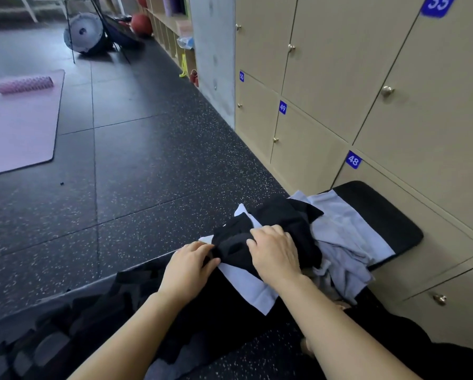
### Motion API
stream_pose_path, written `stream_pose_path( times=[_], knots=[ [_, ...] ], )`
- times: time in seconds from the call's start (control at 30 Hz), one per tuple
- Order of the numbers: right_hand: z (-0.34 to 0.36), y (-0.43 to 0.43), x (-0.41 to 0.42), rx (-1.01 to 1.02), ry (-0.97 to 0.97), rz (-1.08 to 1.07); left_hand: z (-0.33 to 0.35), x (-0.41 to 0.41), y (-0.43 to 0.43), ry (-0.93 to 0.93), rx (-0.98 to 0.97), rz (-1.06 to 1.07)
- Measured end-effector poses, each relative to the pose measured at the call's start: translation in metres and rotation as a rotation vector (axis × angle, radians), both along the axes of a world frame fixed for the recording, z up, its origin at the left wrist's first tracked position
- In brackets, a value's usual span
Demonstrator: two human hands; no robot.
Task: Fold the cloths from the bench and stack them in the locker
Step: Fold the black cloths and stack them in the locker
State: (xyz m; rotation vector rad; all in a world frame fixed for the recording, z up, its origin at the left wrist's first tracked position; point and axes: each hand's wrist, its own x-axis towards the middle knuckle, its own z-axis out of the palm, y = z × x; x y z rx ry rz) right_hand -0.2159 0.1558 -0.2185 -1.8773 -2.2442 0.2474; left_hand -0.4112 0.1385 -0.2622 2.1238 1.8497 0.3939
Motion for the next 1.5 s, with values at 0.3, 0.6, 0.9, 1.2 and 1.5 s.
stream_pose_path(
  times=[0.3, 0.6, 0.9, 1.2, 1.5],
  knots=[
    [-0.009, 0.012, -0.001, -0.191, 0.135, -0.243, -0.005, 0.016, 0.002, -0.133, -0.033, 0.231],
    [0.041, 0.008, 0.022, -0.203, 0.841, -0.314, 0.043, 0.027, -0.002, -0.503, 0.032, 0.280],
    [0.118, -0.009, 0.074, 0.104, 1.088, -0.305, 0.134, 0.093, 0.009, -1.060, 0.026, 0.107],
    [0.146, -0.044, 0.144, 0.208, 1.132, -0.340, 0.167, 0.155, 0.005, -1.014, 0.054, -0.104],
    [0.156, -0.064, 0.188, 0.295, 0.757, -0.381, 0.179, 0.191, 0.005, -0.728, 0.136, -0.202]
  ],
)
